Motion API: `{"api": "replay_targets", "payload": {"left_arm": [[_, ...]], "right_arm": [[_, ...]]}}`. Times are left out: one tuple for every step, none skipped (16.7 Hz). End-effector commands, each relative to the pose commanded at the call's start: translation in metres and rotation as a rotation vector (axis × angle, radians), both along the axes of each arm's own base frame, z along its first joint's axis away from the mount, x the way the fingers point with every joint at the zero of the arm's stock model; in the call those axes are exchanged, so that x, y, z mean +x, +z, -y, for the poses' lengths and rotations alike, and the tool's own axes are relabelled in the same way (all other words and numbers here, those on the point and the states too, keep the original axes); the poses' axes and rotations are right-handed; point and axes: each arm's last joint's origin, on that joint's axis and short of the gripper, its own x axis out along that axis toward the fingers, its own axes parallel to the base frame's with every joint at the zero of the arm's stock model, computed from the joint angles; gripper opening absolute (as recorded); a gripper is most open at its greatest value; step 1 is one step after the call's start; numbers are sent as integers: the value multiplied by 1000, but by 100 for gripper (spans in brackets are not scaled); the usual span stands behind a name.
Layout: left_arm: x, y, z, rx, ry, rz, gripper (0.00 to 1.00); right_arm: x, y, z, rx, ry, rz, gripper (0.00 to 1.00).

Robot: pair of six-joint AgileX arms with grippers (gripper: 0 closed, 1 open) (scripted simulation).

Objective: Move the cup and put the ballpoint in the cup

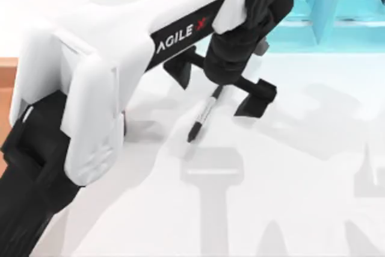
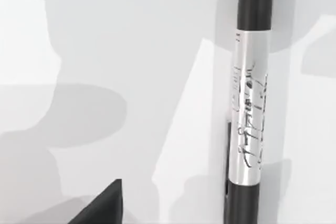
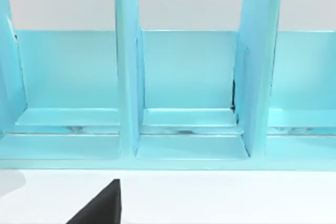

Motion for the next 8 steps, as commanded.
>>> {"api": "replay_targets", "payload": {"left_arm": [[2, -11, -1, -1, 0, 1, 100], [5, -22, -2, -4, 0, 4, 100], [8, -35, -4, -6, 0, 6, 100], [10, -47, -5, -7, 0, 8, 100], [11, -59, -7, -7, 0, 8, 100], [12, -68, -9, -5, 0, 6, 100], [12, -74, -11, -4, 0, 4, 100], [12, -77, -12, -3, 0, 3, 100]], "right_arm": [[0, 0, 0, 0, 0, 0, 100], [0, 0, 0, 0, 0, 0, 100], [0, 0, 0, 0, 0, 0, 100], [0, 0, 0, 0, 0, 0, 100], [0, 0, 0, 0, 0, 0, 100], [0, 0, 0, 0, 0, 0, 100], [0, 0, 0, 0, 0, 0, 100], [0, 0, 0, 0, 0, 0, 100]]}}
